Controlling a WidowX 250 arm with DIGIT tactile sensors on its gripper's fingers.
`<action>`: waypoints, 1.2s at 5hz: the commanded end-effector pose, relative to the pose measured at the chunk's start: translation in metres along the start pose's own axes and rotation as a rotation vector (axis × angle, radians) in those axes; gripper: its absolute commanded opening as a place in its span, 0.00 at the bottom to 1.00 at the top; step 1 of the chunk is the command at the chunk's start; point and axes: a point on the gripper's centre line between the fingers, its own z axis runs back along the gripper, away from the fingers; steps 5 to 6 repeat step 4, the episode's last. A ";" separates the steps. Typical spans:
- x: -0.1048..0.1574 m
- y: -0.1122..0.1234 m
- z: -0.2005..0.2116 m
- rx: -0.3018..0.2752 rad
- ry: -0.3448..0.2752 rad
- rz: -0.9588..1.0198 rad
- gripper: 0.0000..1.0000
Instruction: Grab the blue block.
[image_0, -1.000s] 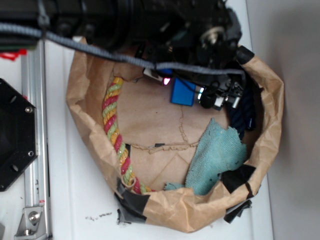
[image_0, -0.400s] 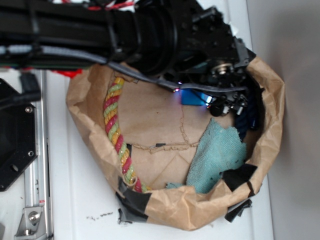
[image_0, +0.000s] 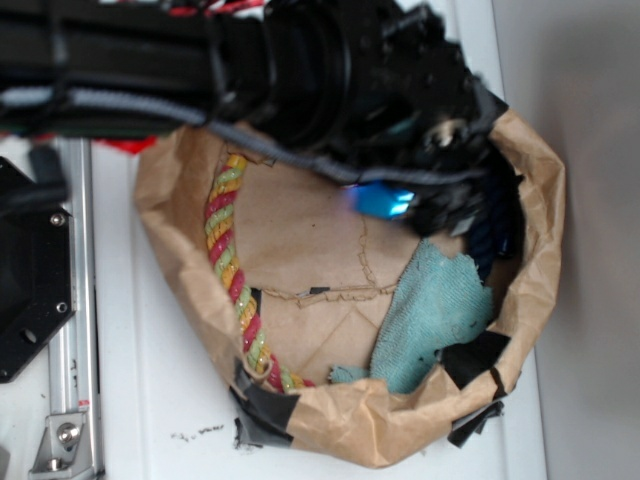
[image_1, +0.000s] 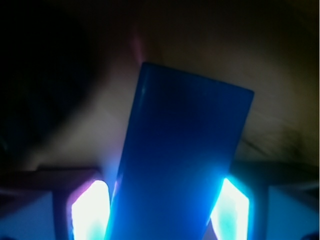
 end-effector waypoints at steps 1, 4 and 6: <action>-0.029 -0.008 0.116 0.052 -0.304 -0.515 0.00; -0.039 0.000 0.149 -0.038 -0.295 -0.859 0.00; -0.039 0.000 0.149 -0.038 -0.295 -0.859 0.00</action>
